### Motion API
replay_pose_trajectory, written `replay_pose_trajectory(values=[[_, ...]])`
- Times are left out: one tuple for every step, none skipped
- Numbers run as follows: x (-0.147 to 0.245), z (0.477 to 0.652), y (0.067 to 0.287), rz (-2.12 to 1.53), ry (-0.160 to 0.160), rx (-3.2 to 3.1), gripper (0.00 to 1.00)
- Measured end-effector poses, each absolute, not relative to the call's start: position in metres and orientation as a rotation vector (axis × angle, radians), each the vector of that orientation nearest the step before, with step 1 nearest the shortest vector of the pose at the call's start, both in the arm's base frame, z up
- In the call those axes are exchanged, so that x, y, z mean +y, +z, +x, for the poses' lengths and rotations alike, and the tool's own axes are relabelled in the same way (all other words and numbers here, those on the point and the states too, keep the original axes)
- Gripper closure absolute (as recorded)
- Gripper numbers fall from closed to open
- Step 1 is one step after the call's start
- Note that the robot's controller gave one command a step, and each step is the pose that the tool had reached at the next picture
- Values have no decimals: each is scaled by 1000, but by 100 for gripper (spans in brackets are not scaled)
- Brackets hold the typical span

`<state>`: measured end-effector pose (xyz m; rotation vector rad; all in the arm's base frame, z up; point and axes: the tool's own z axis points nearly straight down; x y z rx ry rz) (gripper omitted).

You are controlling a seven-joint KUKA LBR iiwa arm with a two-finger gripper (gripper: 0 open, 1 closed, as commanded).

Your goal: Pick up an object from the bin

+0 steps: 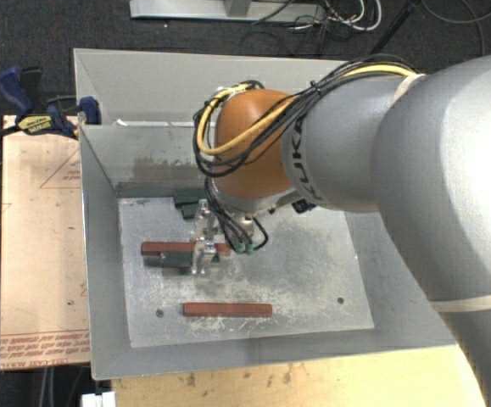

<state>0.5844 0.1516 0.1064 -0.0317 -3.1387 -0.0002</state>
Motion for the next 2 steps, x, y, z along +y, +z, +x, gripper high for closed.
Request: replay_pose_trajectory(values=[[152,586,121,-32,-3,-3145,100],[152,587,128,-32,-4,-3148,100]])
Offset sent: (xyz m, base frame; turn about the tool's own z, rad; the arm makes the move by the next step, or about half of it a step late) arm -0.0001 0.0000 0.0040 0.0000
